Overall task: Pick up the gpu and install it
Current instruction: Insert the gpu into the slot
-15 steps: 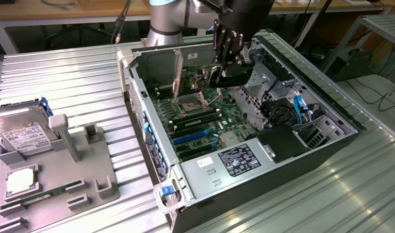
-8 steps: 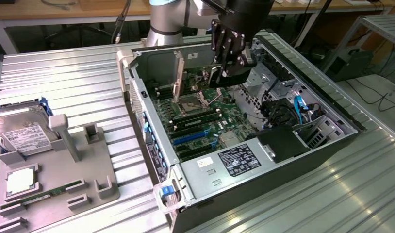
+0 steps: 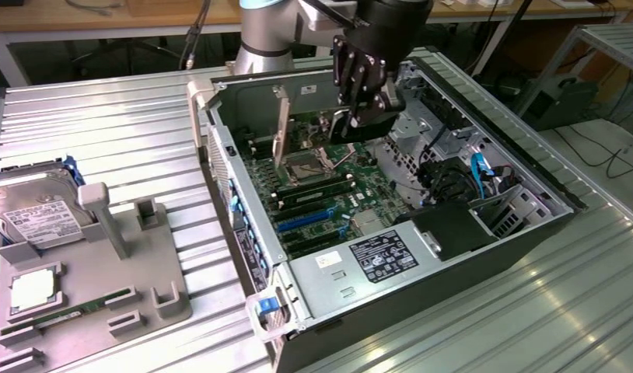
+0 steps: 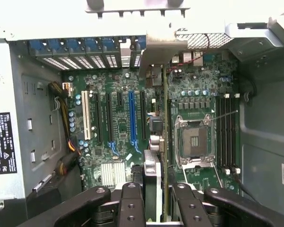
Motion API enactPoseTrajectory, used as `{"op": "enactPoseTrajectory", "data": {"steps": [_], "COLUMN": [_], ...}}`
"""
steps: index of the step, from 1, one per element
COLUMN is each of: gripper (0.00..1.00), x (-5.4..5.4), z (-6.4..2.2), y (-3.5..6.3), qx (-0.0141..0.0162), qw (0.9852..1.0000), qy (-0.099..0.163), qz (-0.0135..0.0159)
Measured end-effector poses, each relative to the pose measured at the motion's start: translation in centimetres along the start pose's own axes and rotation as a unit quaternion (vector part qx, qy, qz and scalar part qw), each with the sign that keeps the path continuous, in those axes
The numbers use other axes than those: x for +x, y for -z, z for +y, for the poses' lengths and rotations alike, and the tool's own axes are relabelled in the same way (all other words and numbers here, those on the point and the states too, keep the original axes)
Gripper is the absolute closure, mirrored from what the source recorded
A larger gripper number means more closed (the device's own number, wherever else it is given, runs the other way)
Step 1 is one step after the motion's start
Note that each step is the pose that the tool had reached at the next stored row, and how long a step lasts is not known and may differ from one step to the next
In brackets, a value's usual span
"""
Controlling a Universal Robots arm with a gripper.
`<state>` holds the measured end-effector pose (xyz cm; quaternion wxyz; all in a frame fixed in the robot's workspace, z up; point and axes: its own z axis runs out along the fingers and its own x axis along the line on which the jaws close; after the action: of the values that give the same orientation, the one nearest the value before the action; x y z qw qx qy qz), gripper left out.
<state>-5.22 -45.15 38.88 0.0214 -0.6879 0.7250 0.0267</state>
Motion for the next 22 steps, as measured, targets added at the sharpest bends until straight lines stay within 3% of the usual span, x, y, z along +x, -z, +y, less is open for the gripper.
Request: {"op": "enactPoseTrajectory", "data": {"steps": [6, 11, 17, 18, 22], "gripper": [0.72, 0.72, 0.72, 0.72, 0.72], "x": [0.0, 0.1, 0.5, 0.8, 1.7], "z": [0.31, 0.85, 0.98, 1.43, 1.65], "y": [-0.6, -1.64, -2.09, -2.69, -5.77], "qx": [-0.0012, -0.0012, -0.0012, -0.0013, -0.0013], "qw": [0.9998, 0.9998, 0.9998, 0.9998, 0.9998], "qy": [0.018, 0.018, 0.018, 0.018, 0.018], "qz": [0.0001, 0.0002, 0.0002, 0.0002, 0.0003]}}
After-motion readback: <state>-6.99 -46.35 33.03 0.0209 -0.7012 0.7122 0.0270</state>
